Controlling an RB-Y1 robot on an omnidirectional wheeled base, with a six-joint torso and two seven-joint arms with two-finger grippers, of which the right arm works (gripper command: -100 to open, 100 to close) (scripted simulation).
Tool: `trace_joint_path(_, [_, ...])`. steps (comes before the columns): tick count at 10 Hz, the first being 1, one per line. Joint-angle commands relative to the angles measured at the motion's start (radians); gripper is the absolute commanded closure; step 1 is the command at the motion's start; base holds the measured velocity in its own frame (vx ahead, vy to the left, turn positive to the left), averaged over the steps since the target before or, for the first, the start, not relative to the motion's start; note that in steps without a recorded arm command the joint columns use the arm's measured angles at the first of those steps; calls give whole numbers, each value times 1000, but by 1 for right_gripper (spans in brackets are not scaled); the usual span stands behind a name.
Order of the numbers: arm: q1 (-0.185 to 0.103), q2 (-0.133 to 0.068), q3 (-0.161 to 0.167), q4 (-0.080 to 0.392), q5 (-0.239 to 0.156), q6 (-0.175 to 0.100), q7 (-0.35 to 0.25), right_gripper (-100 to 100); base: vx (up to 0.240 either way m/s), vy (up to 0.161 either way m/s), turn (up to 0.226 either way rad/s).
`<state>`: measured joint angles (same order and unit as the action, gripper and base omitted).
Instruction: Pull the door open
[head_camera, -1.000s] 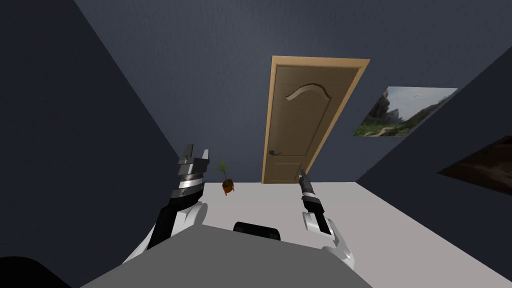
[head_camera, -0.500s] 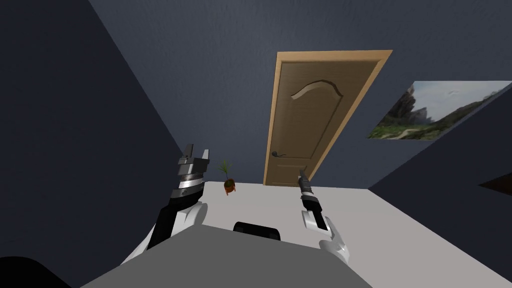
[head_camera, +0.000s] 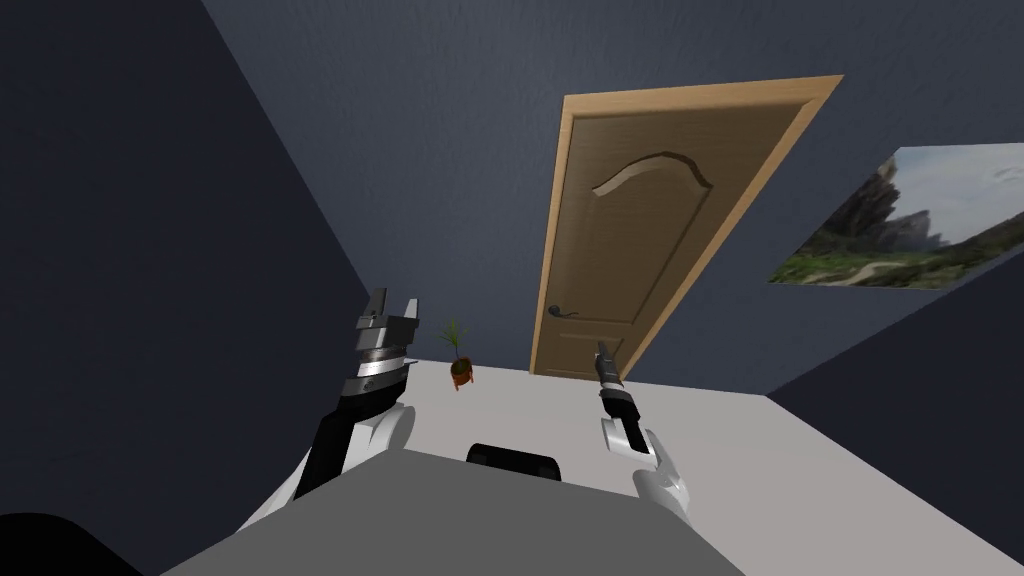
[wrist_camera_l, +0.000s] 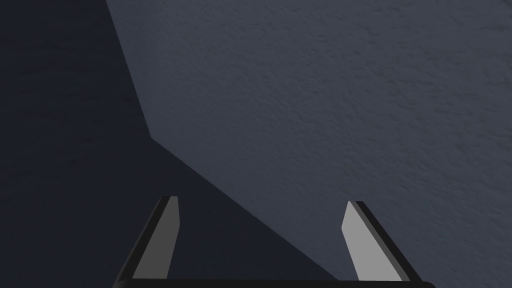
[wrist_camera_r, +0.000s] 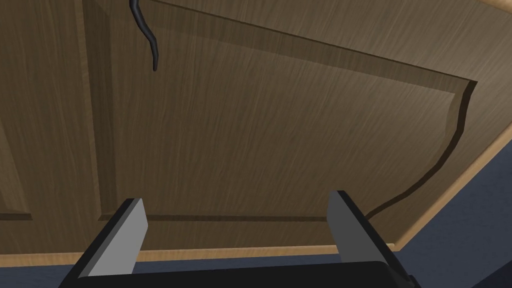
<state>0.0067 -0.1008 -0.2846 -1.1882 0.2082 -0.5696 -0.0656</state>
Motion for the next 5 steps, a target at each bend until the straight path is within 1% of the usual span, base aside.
trace_joint_path(1, [-8, -1, -6, 32, 4, -8, -5, -100, 43, -23, 68])
trace_joint_path(3, [-50, -3, -29, 98, 18, -21, -19, -100, 58, -25, 135])
trace_joint_path(4, [-50, -3, -29, 114, 18, -21, -19, -100, 57, -32, 49])
trace_joint_path(5, [-71, -4, -40, 154, 25, -28, -25, -100, 56, -24, 101])
